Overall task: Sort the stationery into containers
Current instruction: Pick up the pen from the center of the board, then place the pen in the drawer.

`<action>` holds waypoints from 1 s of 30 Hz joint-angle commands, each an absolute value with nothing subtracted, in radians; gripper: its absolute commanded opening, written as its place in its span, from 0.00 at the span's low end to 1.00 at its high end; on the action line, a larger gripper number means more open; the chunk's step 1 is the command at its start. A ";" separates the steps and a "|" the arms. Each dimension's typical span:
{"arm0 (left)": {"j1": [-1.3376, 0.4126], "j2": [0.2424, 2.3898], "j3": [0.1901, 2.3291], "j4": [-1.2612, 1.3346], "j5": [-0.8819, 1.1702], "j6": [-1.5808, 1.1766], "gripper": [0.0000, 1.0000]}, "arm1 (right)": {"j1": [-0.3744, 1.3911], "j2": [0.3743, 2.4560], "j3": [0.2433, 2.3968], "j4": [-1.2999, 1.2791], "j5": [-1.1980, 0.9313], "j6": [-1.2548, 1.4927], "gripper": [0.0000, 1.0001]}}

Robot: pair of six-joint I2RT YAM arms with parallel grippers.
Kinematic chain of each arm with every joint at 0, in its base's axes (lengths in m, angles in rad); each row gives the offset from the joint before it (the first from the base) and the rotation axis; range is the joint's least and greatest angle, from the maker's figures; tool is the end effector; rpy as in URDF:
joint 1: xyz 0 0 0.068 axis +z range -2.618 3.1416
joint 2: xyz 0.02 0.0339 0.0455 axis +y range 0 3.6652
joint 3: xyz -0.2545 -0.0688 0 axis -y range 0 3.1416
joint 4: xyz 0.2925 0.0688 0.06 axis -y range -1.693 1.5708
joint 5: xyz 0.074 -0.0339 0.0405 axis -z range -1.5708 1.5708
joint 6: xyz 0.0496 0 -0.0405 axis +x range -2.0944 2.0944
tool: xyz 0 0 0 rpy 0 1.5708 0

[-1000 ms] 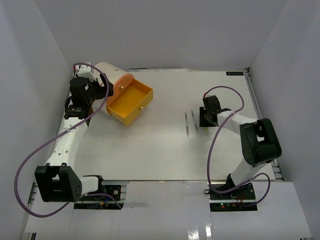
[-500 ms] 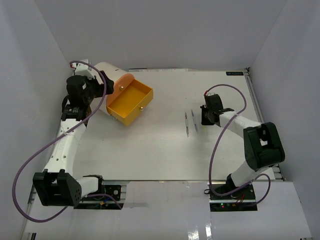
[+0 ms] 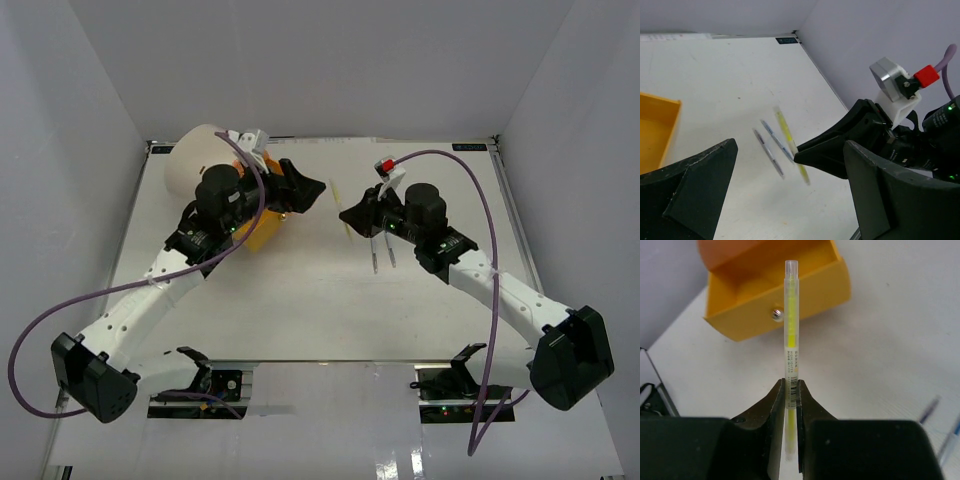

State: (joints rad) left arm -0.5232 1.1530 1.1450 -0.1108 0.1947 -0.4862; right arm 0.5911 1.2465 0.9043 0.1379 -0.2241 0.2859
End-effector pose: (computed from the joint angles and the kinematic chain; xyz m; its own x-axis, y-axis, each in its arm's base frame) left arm 0.2824 -0.1740 0.3892 -0.3976 -0.2999 -0.8672 0.5326 0.6942 -0.4842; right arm 0.2881 0.2066 0.2883 -0.3658 0.0856 -0.9267 -0.6471 0.6922 0.3194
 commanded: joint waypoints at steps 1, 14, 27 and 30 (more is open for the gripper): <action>-0.626 1.195 1.126 -0.023 0.092 -0.538 0.98 | 0.618 1.197 0.878 0.365 -0.310 0.362 0.14; -0.767 1.347 1.163 0.077 -0.006 -0.577 0.64 | 0.637 1.138 0.813 0.465 -0.324 0.419 0.16; -0.767 1.332 1.169 0.058 -0.014 -0.477 0.05 | 0.634 1.120 0.787 0.448 -0.282 0.402 0.56; -0.753 1.328 1.235 -0.044 -0.090 -0.369 0.05 | 0.624 1.098 0.787 0.370 -0.212 0.342 0.89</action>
State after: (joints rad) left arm -0.7609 1.3651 1.1534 0.0292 -0.0250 -0.4881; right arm 0.6300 1.1393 0.7872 0.3935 -0.2855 0.3965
